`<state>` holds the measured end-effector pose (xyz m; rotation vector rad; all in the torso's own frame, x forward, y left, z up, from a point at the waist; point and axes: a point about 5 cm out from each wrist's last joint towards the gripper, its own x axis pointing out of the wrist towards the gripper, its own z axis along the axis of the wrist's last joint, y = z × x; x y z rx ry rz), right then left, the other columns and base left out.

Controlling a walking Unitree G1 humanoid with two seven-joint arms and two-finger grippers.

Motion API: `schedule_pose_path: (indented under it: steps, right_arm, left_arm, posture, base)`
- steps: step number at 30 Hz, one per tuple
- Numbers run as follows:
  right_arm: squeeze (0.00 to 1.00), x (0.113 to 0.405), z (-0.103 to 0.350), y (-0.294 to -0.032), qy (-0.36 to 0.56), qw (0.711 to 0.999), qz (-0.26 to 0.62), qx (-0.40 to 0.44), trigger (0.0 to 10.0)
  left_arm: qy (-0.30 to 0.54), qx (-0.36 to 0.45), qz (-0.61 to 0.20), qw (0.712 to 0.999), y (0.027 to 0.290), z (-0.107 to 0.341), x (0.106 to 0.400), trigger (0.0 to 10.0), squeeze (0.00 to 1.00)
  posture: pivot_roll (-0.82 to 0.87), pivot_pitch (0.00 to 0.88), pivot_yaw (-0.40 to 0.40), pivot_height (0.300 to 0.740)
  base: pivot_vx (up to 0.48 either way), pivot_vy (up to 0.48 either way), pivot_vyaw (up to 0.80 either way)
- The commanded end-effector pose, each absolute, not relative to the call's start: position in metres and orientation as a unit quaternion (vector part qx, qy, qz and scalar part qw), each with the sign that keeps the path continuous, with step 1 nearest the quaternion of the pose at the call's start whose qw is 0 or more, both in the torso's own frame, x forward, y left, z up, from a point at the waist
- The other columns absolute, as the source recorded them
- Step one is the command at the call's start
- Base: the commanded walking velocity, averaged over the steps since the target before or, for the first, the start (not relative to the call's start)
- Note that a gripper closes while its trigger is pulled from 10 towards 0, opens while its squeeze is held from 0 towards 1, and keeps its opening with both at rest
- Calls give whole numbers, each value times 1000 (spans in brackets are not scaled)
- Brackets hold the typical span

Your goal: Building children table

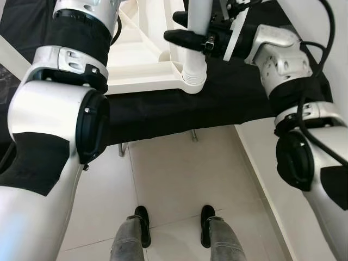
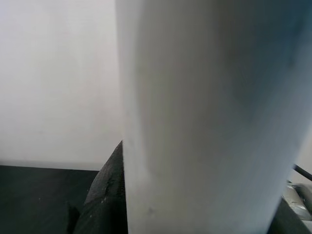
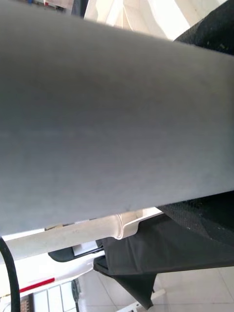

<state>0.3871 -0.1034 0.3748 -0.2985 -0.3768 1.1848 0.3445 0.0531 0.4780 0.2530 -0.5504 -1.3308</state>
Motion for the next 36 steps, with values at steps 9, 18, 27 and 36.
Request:
schedule_pose_path:
  steps: [9,18,27,36]
  right_arm:
    - [0,383,362,-71,-166,763,606,-156,0]
    - [0,407,324,-63,-103,925,357,-81,0]
    - [0,398,303,-29,-104,958,258,-69,0]
    - [0,394,322,-36,-129,965,223,-53,0]
  left_arm:
    - [-244,101,-620,739,32,470,345,10000,1000]
    - [-243,90,-619,742,34,474,344,10000,0]
    - [-233,101,-623,740,31,470,345,10000,0]
    - [-239,110,-615,743,34,472,345,10000,0]
  posture:
    - [46,376,-2,740]
    - [47,385,-21,740]
    - [54,369,-11,740]
    - [55,362,-18,740]
  base:
    - [0,0,0]
    - [0,0,0]
    - [0,0,0]
    - [0,0,0]
